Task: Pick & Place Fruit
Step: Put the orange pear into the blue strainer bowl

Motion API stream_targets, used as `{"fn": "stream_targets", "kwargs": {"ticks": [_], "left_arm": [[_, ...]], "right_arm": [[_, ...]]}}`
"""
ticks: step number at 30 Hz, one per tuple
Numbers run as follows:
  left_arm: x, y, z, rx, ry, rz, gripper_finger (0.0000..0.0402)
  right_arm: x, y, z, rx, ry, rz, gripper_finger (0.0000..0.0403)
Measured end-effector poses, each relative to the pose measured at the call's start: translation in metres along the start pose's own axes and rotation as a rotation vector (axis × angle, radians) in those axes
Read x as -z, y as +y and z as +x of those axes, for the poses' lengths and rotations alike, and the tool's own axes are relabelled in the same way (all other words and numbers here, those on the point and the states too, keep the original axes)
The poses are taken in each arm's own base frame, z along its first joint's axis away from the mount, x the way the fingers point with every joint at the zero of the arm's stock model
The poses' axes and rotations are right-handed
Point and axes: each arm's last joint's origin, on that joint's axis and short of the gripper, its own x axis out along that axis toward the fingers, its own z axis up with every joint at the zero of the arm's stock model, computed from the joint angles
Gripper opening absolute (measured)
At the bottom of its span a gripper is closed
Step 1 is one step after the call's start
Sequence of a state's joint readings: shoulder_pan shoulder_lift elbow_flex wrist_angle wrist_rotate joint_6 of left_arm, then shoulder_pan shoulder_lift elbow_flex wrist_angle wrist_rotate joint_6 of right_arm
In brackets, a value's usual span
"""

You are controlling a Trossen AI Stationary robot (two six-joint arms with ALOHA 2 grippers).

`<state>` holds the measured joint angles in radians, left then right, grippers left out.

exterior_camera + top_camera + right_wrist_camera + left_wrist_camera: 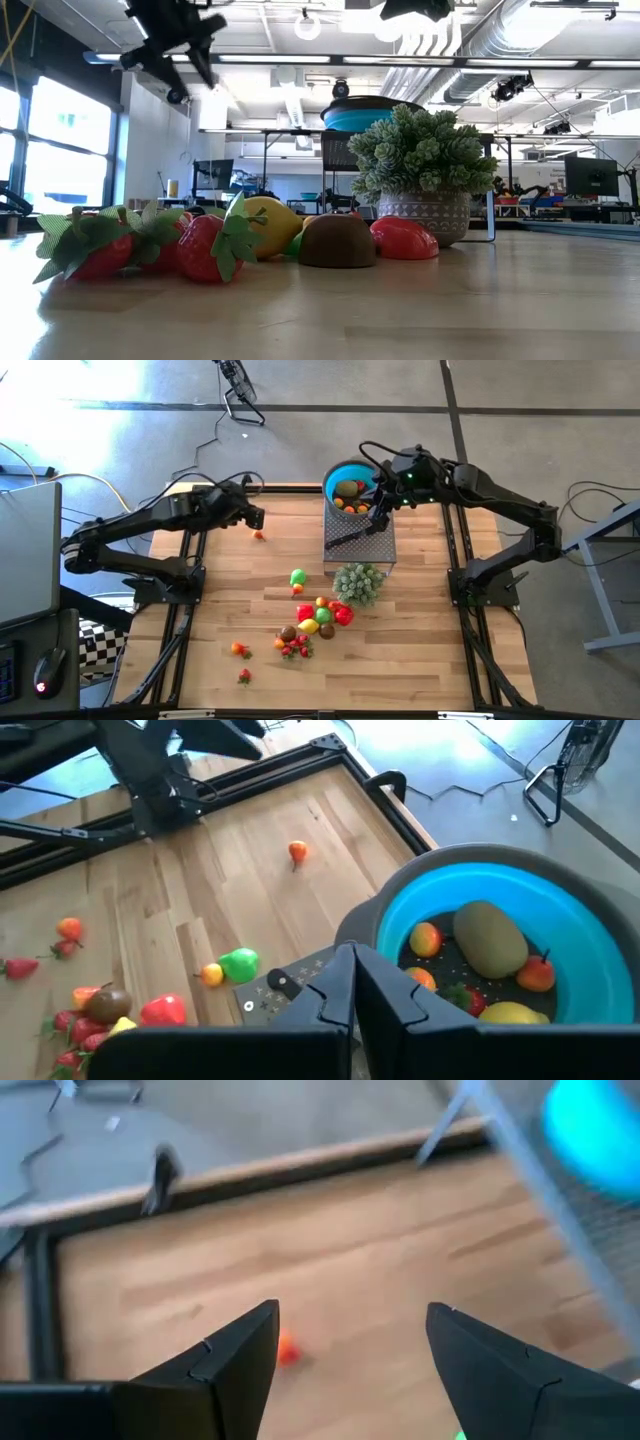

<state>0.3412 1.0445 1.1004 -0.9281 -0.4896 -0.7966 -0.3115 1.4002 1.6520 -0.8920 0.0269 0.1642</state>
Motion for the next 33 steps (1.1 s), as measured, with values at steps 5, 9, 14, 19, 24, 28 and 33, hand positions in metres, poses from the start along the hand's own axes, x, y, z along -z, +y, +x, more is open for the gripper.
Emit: {"fn": "stream_targets", "kwargs": {"ticks": [5, 9, 14, 19, 24, 28, 33], "left_arm": [[0.010, -0.003, 0.016, -0.098, 0.116, 0.012, 0.0248], [0.018, -0.010, 0.033, -0.147, 0.210, 0.052, 0.0248], [0.025, -0.019, 0.054, -0.197, 0.262, 0.088, 0.0248], [0.033, -0.024, 0.071, -0.232, 0.356, 0.132, 0.0248], [0.031, -0.021, 0.086, -0.213, 0.438, 0.159, 0.0248], [0.028, -0.011, 0.092, -0.209, 0.458, 0.162, 0.0248], [0.030, 0.006, 0.091, -0.174, 0.507, 0.172, 0.0233]], "right_arm": [[0.001, 0.000, 0.000, 0.003, 0.013, 0.000, 0.0002], [0.002, 0.000, 0.000, 0.004, 0.018, 0.000, 0.0002], [0.002, 0.000, 0.000, 0.004, 0.018, 0.000, 0.0002], [0.002, 0.000, 0.000, 0.004, 0.021, 0.000, 0.0002], [0.003, -0.001, 0.000, 0.005, 0.028, -0.001, 0.0002], [0.003, -0.001, 0.000, 0.006, 0.033, -0.001, 0.0002], [0.003, -0.001, 0.000, 0.006, 0.035, -0.001, 0.0002]]}}
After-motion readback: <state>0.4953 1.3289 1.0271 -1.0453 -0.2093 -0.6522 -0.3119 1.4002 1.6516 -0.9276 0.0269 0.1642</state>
